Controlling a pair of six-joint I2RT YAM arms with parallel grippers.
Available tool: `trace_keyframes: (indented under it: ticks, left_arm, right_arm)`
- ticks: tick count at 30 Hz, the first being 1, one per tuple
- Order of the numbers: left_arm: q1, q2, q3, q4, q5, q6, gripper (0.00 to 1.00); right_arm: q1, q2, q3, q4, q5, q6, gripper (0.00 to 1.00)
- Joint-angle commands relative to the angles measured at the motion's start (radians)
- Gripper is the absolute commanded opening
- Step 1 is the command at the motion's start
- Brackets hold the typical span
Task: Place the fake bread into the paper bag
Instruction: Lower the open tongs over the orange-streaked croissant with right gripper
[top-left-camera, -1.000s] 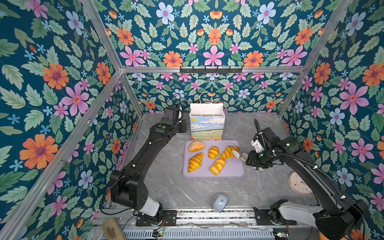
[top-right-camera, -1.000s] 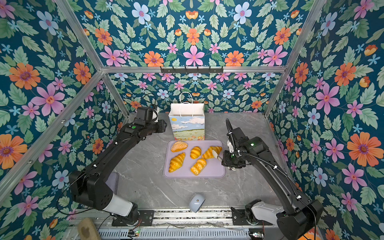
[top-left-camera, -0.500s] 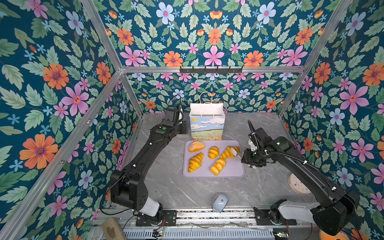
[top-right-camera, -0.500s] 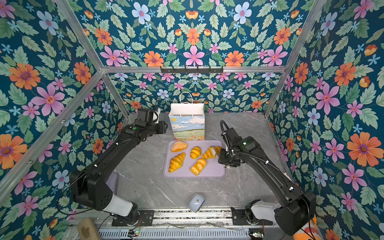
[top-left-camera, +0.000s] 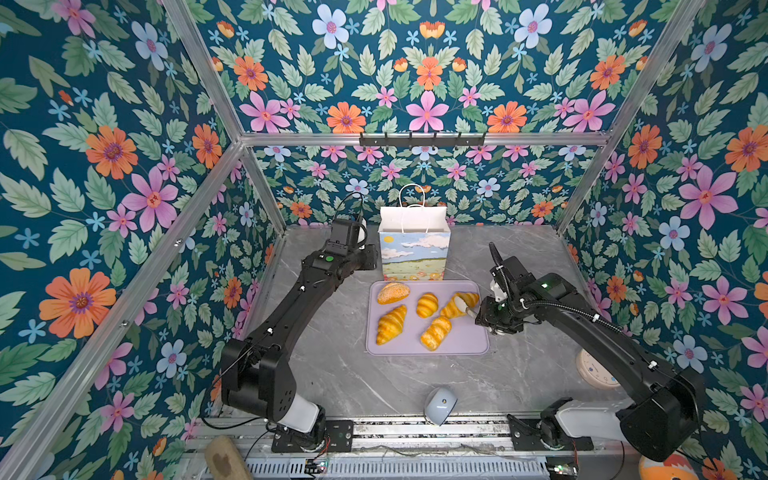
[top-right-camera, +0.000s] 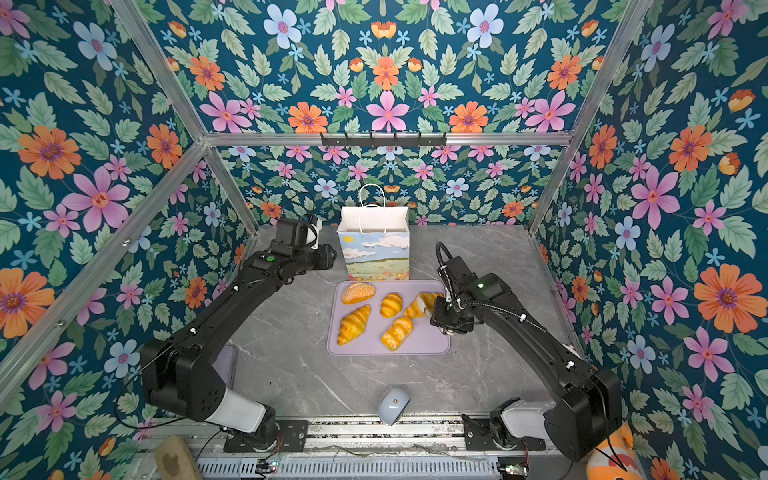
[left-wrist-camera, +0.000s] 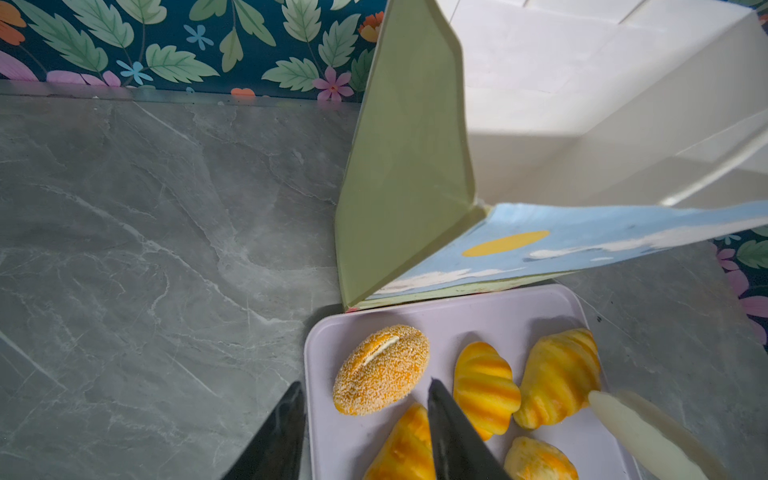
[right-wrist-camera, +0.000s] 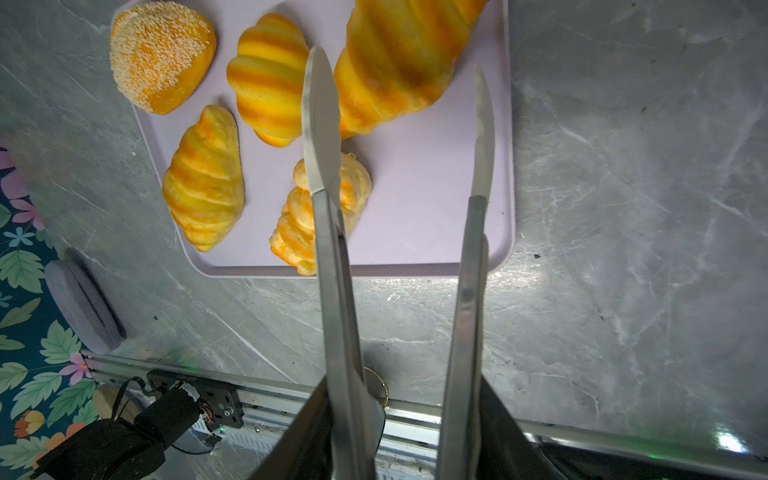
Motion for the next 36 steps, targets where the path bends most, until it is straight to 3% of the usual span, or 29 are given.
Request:
trace_keyframes:
  ticks: [1,27,36]
  left_arm:
    - [0.001,-0.007,0.000,0.015,0.007,-0.009,0.49]
    - [0.001,-0.049,-0.076,0.057,0.039,-0.021,0.49]
    - [0.001,-0.067,-0.101,0.069,0.045,-0.019,0.49]
  right_arm:
    - [0.009,0.001,0.013,0.006,-0.013,0.019,0.48]
    - [0.289,0.096,0.114,-0.102,0.026,0.170,0.50]
    - [0.336,0.148,0.144,-0.108,0.024,0.192,0.50]
